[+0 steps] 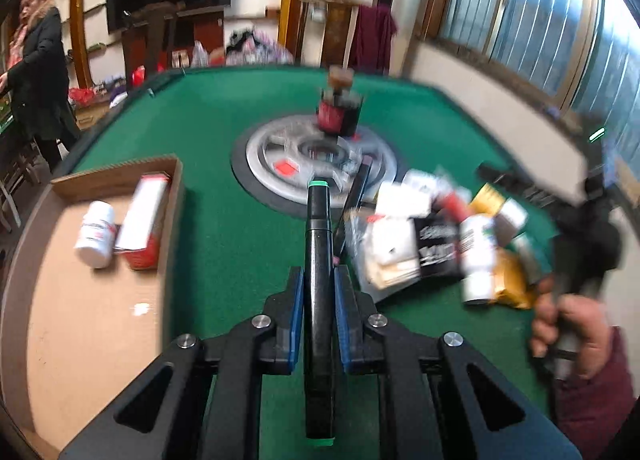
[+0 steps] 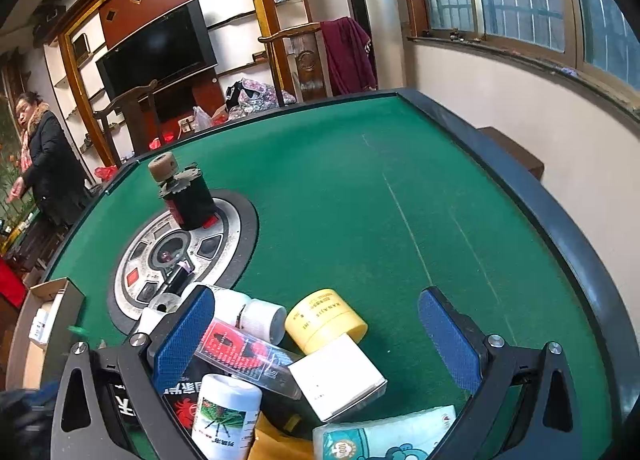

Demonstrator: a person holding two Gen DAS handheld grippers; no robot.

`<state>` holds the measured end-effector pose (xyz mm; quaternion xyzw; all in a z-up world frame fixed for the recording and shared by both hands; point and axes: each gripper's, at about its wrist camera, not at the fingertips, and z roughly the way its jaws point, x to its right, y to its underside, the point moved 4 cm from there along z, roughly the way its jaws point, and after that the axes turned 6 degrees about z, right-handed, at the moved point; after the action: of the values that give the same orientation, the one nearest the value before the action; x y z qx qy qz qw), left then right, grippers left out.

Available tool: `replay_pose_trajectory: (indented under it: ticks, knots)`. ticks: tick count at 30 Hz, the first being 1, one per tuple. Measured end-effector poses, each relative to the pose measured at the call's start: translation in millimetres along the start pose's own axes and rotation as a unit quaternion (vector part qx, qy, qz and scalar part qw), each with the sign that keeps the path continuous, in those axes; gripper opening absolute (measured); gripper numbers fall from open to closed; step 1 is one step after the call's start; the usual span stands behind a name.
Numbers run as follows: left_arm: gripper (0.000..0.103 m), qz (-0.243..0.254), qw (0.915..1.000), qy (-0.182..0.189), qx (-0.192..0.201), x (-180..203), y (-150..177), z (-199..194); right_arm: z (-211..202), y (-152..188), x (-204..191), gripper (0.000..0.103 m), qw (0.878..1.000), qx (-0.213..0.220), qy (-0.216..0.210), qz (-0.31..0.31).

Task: Organize objects
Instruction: 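Grasp a black marker with the left gripper and lift it, then carry the marker in the left gripper while the right gripper grasps another black marker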

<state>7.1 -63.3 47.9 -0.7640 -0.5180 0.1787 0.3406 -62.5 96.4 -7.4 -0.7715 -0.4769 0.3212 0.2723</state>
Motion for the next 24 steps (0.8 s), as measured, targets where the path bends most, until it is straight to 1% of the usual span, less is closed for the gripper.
replay_pose_trajectory:
  ticks: [3,5,6,7,8,9,11,12,14,15,16,17,18,19,21,23,24]
  knots:
    - [0.014,-0.027,0.9986,0.019,0.041,-13.6,-2.5,-35.5,1.9,0.9,-0.4,0.103,1.000,0.003,0.010,-0.007]
    - [0.014,-0.041,0.9970,0.025,0.060,-22.5,-2.0,-52.5,2.2,1.2,-1.8,0.103,1.000,0.009,0.018,-0.014]
    - [0.014,-0.047,0.9961,0.030,0.068,-27.0,-0.5,-62.0,-0.2,0.4,-2.9,0.102,0.999,0.020,0.028,-0.021]
    - [0.014,-0.050,0.9956,0.033,0.072,-30.4,0.8,-67.3,-4.9,-2.0,-5.4,0.102,0.998,0.031,0.049,-0.033]
    - [0.014,-0.052,0.9951,0.035,0.077,-34.4,2.5,-72.7,-11.0,-5.4,-8.5,0.102,0.997,0.036,0.054,-0.037]
    - [0.014,-0.053,0.9945,0.038,0.082,-38.2,4.6,-76.5,-20.8,-10.3,-13.5,0.102,0.998,0.039,0.042,-0.035]
    - [0.014,-0.059,0.9937,0.042,0.086,-44.3,10.1,-80.9,-40.3,-22.5,-32.8,0.102,0.999,0.033,-0.007,-0.030]
    - [0.014,-0.066,0.9930,0.048,0.085,-48.7,13.9,-79.6,-45.7,-28.0,-46.9,0.102,0.999,0.020,-0.036,-0.035]
    - [0.014,-0.078,0.9921,0.054,0.083,-54.4,19.7,-78.7,-44.3,-34.5,-83.6,0.103,0.992,-0.033,-0.109,-0.054]
    - [0.014,-0.085,0.9916,0.054,0.081,-59.7,26.1,-80.2,-38.0,-34.9,-100.3,0.102,0.987,-0.064,-0.135,-0.064]
    - [0.014,-0.090,0.9913,0.054,0.080,-64.8,28.7,-82.1,-25.9,-33.3,-117.5,0.102,0.981,-0.101,-0.147,-0.075]
    - [0.014,-0.095,0.9909,0.052,0.080,-70.2,31.6,-83.9,-9.3,-29.8,-132.7,0.101,0.976,-0.137,-0.146,-0.085]
    - [0.014,-0.100,0.9902,0.050,0.083,-77.7,35.6,-87.6,-0.1,-27.6,-138.9,0.098,0.975,-0.151,-0.140,-0.089]
    - [0.014,-0.102,0.9900,0.047,0.085,-82.7,37.7,-90.7,16.1,-24.1,-146.8,0.095,0.973,-0.171,-0.125,-0.095]
    - [0.014,-0.105,0.9895,0.037,0.092,-95.6,42.7,-97.5,41.8,-18.3,-154.6,0.072,0.968,-0.207,-0.100,-0.096]
    - [0.014,-0.111,0.9885,0.035,0.096,-105.0,45.5,-100.3,65.5,-9.2,-159.5,0.066,0.960,-0.252,-0.086,-0.087]
    - [0.014,-0.116,0.9877,0.037,0.098,-110.3,47.6,-100.7,73.7,-3.4,-159.9,0.062,0.959,-0.262,-0.067,-0.087]
